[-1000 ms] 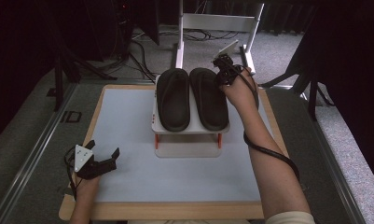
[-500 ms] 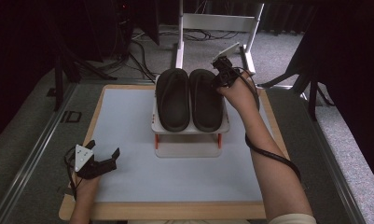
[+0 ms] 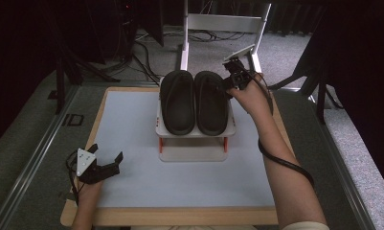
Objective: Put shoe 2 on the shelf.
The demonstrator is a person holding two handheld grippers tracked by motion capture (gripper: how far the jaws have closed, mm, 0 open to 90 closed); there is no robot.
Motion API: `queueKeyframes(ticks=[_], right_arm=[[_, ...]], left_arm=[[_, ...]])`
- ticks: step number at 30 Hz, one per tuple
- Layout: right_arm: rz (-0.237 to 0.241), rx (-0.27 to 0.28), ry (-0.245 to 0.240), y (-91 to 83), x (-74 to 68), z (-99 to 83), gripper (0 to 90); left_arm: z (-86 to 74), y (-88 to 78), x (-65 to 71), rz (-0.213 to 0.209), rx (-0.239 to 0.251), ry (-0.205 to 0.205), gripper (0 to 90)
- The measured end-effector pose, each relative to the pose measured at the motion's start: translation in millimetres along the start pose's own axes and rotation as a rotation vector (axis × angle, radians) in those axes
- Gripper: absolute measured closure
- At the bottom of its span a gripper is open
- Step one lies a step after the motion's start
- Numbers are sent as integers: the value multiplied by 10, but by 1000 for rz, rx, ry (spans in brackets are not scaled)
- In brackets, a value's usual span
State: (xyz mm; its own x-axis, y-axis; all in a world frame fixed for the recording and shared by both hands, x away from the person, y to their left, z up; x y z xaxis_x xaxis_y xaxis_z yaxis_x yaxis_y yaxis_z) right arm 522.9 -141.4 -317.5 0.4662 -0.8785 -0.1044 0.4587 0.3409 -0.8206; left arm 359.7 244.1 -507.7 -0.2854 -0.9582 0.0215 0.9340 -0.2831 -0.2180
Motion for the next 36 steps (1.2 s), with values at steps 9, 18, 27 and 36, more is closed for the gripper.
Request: queueKeyframes(ticks=[9, 18, 27, 36], right_arm=[[0, 72, -32, -192, 223, -126, 206], [-30, 133, -47, -316, 497, -350, 225], [-35, 161, -4, -233, 803, -683, 226], [-71, 166, 13, 36, 1092, -1050, 180]], left_arm=[[0, 0, -3, 2, 0, -2, 2], [0, 0, -4, 4, 1, -3, 2], [0, -1, -5, 6, 1, -4, 2], [0, -1, -5, 6, 2, -5, 2]])
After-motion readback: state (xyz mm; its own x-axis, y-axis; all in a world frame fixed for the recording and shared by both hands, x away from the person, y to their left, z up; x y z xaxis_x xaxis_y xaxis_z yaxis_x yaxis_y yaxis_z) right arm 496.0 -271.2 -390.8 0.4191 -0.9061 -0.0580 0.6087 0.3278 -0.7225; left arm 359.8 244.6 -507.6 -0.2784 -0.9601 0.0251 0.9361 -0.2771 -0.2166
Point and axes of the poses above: each handheld gripper's, and its own axes: y roughly forward along the jaws, z roughly out of its top, x roughly to its right, the point moved 8 cm from there along y, roughly forward along the jaws, and after that the axes turned 1 degree about x, right-handed, at the moved point
